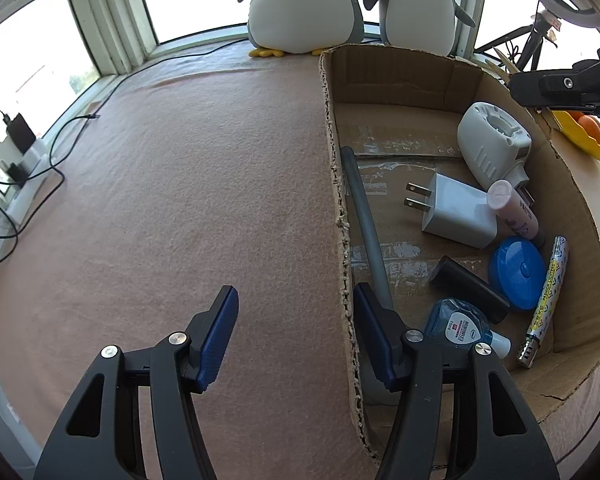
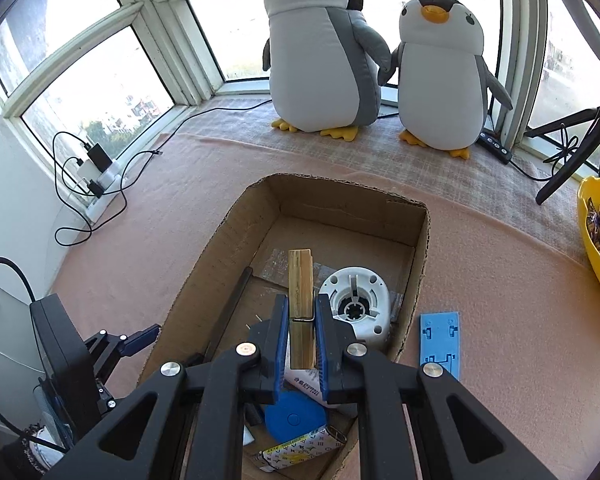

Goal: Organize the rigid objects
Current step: 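Carry the clothespin into the box and open the right gripper, then move the right gripper to the blue phone stand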

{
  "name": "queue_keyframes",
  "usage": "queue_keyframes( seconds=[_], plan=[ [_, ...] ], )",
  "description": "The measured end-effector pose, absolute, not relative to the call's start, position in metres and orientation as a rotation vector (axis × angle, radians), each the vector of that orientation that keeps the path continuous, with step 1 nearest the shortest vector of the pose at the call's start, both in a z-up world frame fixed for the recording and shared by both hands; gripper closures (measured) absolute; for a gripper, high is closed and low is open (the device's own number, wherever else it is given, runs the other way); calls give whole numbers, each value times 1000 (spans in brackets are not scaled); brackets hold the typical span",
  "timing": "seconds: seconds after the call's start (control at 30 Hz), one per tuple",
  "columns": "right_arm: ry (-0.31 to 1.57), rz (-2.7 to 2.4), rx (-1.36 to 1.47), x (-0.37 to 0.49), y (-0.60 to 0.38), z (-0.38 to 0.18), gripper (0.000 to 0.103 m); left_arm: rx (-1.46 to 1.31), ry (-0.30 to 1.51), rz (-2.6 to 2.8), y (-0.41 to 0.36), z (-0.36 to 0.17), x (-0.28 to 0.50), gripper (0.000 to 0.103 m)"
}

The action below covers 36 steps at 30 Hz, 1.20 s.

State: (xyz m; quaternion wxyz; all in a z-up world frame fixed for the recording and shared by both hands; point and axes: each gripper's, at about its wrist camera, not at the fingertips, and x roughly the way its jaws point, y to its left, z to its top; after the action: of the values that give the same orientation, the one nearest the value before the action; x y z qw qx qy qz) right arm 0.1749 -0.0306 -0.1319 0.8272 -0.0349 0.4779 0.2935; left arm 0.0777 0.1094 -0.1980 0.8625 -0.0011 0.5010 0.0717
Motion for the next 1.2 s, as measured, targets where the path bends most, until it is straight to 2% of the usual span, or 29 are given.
queue_keyframes(
  seconds=[0.57,0.73,1.2],
  plan=[
    [1023,614,-125,181,-12,-141,91,-3,1050,150,110,-199,77,43],
    [1012,613,-138,180,-11,-140,77,-4,1050,150,110,-199,77,43],
    [991,608,-155,178,-13,-134,56,-3,1049,150,110,-199,77,43]
  ],
)
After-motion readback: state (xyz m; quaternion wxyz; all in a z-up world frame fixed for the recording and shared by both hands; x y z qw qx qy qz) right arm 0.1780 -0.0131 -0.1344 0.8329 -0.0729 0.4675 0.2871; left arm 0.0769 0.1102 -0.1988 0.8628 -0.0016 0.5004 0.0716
